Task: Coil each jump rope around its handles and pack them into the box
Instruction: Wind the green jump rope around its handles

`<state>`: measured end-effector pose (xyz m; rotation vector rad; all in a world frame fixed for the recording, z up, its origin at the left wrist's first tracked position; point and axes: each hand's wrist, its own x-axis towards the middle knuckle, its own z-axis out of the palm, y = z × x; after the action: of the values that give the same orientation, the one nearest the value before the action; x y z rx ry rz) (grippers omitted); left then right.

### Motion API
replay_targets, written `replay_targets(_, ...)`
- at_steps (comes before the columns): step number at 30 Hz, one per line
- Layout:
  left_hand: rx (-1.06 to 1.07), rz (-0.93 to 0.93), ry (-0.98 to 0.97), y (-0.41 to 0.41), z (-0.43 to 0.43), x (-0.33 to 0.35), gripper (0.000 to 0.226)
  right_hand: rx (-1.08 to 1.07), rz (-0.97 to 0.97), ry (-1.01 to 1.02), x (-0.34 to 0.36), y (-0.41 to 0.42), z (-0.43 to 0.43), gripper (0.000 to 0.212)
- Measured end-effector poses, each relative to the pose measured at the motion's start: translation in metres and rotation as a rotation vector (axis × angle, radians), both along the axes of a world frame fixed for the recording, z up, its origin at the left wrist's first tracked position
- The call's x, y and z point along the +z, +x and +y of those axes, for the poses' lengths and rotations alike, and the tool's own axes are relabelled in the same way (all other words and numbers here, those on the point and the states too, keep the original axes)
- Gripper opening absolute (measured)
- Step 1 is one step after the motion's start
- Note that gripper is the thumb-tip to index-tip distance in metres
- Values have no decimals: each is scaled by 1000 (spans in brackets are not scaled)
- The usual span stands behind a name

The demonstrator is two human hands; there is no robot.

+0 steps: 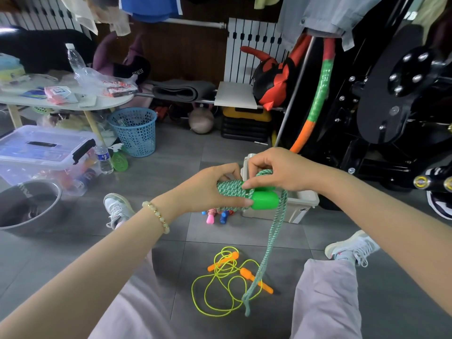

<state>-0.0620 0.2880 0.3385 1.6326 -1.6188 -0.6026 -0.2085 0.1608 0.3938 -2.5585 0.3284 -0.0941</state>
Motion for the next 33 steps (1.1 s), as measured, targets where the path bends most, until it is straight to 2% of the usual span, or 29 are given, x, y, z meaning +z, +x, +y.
replay_targets(4, 73, -133, -3, 3, 1, -1, 43, 1, 91, 142, -1, 0, -4, 16)
replay_targets(6, 73, -116, 13, 9, 2, -3, 41, -2, 154, 240, 2, -3, -8, 11)
replay_targets(8, 41, -104, 18, 8, 4, -2, 36, 3, 146, 227, 2, -3, -9, 11)
replay_targets(12, -31, -84, -26, -2, 4, 2, 31, 12, 117, 164, 0, 5, -6, 32)
replay_targets(15, -51, 0, -60, -5, 3, 3, 31, -34, 96, 281, -3, 7, -6, 46)
replay_targets(18, -71, 25, -59, -6, 4, 0, 31, -68, 53, 378, -13, 6, -6, 49)
replay_targets(22, -55, 119, -44, 1, 5, -12, 30, -75, -206, 453, -27, 5, -2, 24)
replay_targets(27, 18, 173, -55, 9, 8, -18, 37, -99, -246, 553, -37, -5, 5, 16)
replay_targets(29, 34, 216, -44, 12, 7, -19, 35, -104, -217, 666, -41, -10, 5, 23)
replay_targets(31, 14, 239, -62, 10, 7, -19, 35, -140, -181, 875, -50, -13, 8, 34)
replay_targets(33, -2, 209, -119, 6, 5, -18, 40, -202, -180, 1108, -59, -12, 10, 55)
